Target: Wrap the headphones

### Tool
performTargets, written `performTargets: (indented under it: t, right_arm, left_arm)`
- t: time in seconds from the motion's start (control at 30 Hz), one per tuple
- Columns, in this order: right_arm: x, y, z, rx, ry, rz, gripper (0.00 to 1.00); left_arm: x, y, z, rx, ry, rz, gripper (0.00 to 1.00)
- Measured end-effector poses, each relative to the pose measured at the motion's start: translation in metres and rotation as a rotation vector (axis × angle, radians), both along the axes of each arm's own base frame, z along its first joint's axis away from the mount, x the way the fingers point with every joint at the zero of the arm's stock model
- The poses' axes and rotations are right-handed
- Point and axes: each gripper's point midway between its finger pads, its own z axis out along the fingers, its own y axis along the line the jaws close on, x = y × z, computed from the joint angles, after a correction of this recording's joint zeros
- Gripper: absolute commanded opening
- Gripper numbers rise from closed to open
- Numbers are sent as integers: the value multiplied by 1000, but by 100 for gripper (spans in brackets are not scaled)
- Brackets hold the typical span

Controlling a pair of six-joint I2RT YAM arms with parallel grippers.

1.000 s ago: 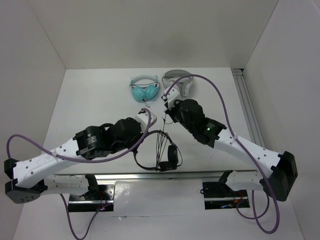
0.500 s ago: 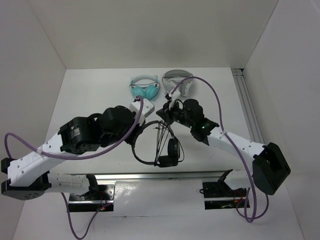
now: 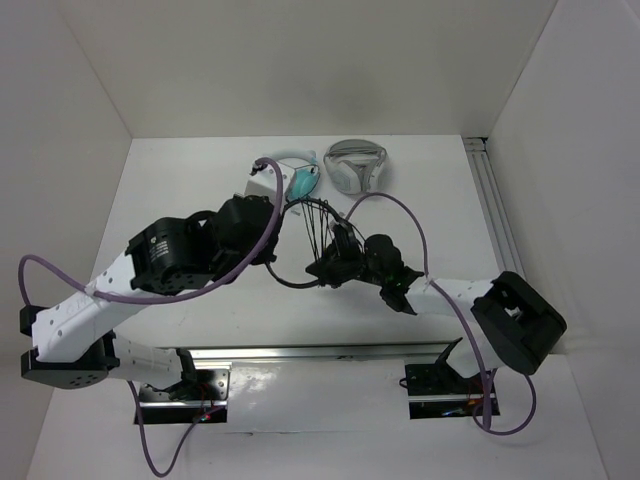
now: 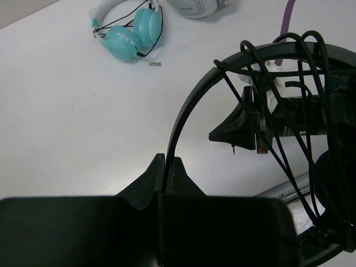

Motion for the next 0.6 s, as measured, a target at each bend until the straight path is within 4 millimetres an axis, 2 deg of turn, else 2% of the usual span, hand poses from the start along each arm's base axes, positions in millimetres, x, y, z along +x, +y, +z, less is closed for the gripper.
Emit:
performTargets:
  t: [0.2, 0.3, 0.4, 0.47, 0.53, 0.6]
  right_arm:
    - [-7, -6, 0, 26, 3, -18, 6]
    - [-11, -10, 7, 56, -7, -29, 18]
    - [-20, -17, 8, 84, -3, -39, 19]
    - [-28, -19, 6, 94, 5, -36, 16]
    - [-34, -19, 5, 106, 11, -28, 4]
    - [-36, -17, 8, 118, 14, -23, 1]
  left_arm:
    - [4, 4, -8, 21, 10, 65, 0]
    - [6, 10, -7, 8, 5, 116, 0]
    - [7, 13, -8, -5, 5, 148, 0]
    - [8, 13, -8, -20, 7, 159, 0]
    - [8, 12, -11, -21, 10, 163, 0]
    - [8, 11, -15, -13, 14, 163, 0]
